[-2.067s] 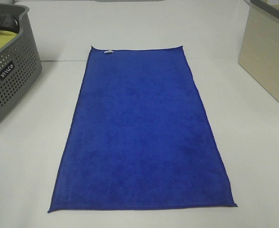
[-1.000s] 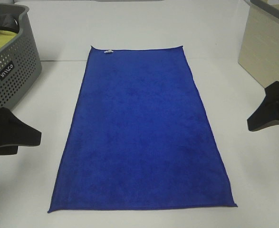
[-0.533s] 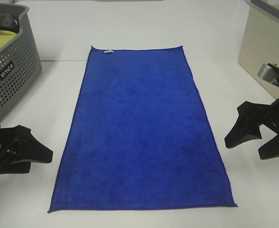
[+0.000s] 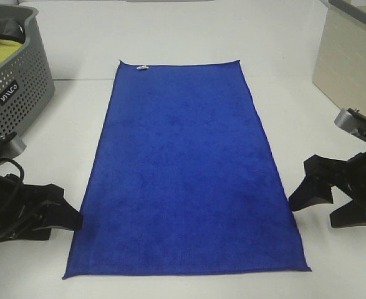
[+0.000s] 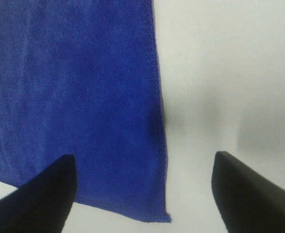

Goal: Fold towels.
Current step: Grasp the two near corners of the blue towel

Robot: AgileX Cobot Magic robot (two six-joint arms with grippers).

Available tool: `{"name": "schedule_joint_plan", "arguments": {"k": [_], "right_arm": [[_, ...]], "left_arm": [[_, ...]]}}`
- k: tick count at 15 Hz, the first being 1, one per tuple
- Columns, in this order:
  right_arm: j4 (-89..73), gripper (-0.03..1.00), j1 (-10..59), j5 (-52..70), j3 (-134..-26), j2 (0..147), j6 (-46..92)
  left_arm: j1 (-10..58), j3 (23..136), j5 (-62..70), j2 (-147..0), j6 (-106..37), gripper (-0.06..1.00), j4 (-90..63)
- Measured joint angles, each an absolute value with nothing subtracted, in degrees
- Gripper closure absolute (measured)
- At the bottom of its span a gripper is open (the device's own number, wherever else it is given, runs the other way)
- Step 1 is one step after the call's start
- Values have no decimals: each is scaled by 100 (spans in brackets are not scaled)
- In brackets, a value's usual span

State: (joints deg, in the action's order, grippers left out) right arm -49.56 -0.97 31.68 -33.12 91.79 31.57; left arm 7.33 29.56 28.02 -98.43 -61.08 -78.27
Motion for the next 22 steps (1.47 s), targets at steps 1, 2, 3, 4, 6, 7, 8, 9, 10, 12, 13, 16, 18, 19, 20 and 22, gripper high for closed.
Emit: {"name": "schedule_joint_plan", "arguments": {"k": [1, 2, 3, 4, 6, 7, 8, 9, 10, 12, 13, 16, 18, 19, 20, 22], "right_arm": [[-5019, 24, -97, 3065, -3295, 9179, 3243], [-5036, 24, -97, 3042, -3295, 9179, 3272], [-5059, 24, -97, 3014, -3295, 9225, 3289], [-5065, 24, -97, 3002, -3295, 9345, 3295], [-5105, 24, -97, 2997, -3300, 9689, 3352], [-5202, 25, -97, 2997, -3300, 9849, 3484], [-5369, 26, -97, 3014, -3300, 9929, 3633], [-5581, 26, -97, 3054, -3300, 9987, 3776], [-5764, 27, -97, 3105, -3306, 10050, 3913], [-6085, 27, -97, 3231, -3335, 10193, 4188], [-6314, 29, -97, 3295, -3358, 10296, 4332], [-6618, 32, 206, 3375, -3409, 10462, 4584], [-6635, 38, 447, 3220, -3484, 10502, 4481], [-6635, 38, 447, 3220, -3484, 10502, 4481], [-6629, 45, 453, 3128, -3484, 10520, 4440], [-6606, 62, 453, 2956, -3484, 10542, 4423]], "left_arm": [[733, 2956, 2790, -9843, -6108, 31, -7930], [733, 2956, 2790, -9849, -6108, 31, -7930], [733, 2962, 2790, -9889, -6108, 31, -7930], [733, 2962, 2790, -9987, -6108, 31, -7930], [733, 3088, 2836, -10216, -6131, 31, -7930], [751, 3180, 2899, -10308, -6159, 31, -7953], [751, 3260, 2968, -10376, -6165, 31, -7993], [768, 3323, 2979, -10451, -6176, 31, -8062], [768, 3340, 3008, -10531, -6182, 31, -8079], [768, 3426, 3300, -10731, -6199, 31, -8182], [802, 3489, 3403, -10806, -6211, 32, -8199], [1175, 3741, 3415, -10949, -6228, 32, -8216], [1295, 3770, 3358, -10984, -6148, 39, -8222], [1295, 3770, 3358, -10984, -6148, 39, -8222], [1295, 3770, 3266, -10989, -6113, 49, -8199], [1295, 3770, 3100, -11041, -6096, 70, -8170]]}}
